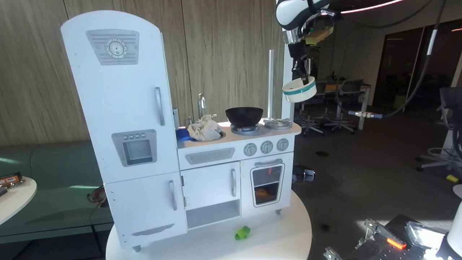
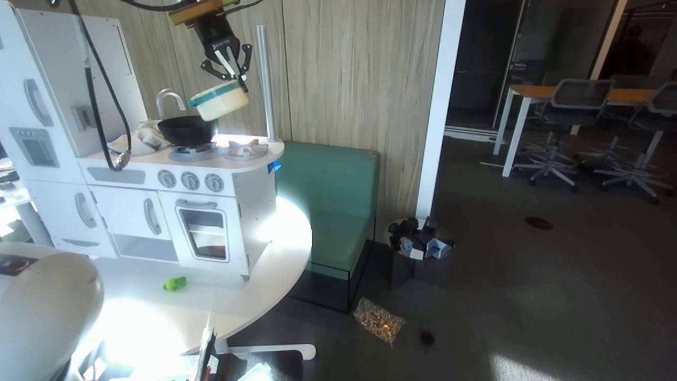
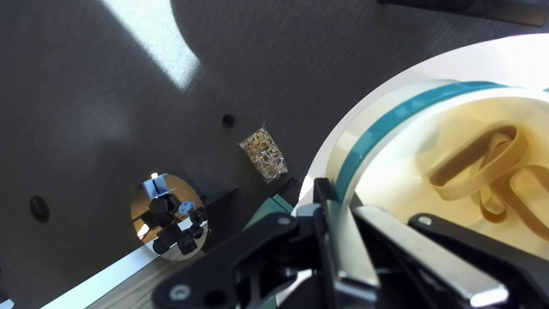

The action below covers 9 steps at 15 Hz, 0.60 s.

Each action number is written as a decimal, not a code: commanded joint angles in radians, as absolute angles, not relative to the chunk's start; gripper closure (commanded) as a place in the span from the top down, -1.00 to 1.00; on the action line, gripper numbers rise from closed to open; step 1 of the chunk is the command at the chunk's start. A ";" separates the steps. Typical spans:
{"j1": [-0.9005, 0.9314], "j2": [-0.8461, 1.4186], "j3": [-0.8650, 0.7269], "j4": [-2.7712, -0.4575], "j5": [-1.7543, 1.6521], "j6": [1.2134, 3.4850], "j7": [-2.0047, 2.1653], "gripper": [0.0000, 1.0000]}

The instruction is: Pour the contents of the white bowl into the black bowl

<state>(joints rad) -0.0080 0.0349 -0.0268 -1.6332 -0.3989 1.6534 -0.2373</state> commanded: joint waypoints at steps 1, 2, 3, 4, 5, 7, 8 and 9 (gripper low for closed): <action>-0.018 0.126 -0.027 -1.538 -0.381 1.637 -0.304 -0.95; -0.019 0.142 -0.026 -1.529 -0.382 1.642 -0.311 -0.95; -0.020 0.157 -0.025 -1.524 -0.385 1.660 -0.325 -0.95; -0.021 0.173 -0.023 -1.512 -0.379 1.670 -0.338 -0.95; -0.023 0.192 -0.023 -1.496 -0.374 1.681 -0.353 -0.95; -0.025 0.225 -0.021 -1.468 -0.371 1.694 -0.377 -0.95; -0.025 0.240 -0.020 -1.454 -0.368 1.699 -0.391 -0.95; -0.024 0.256 -0.018 -1.440 -0.370 1.702 -0.401 -0.95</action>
<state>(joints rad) -0.0129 0.2004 -0.0264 -1.5247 -0.3955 1.6962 -0.3429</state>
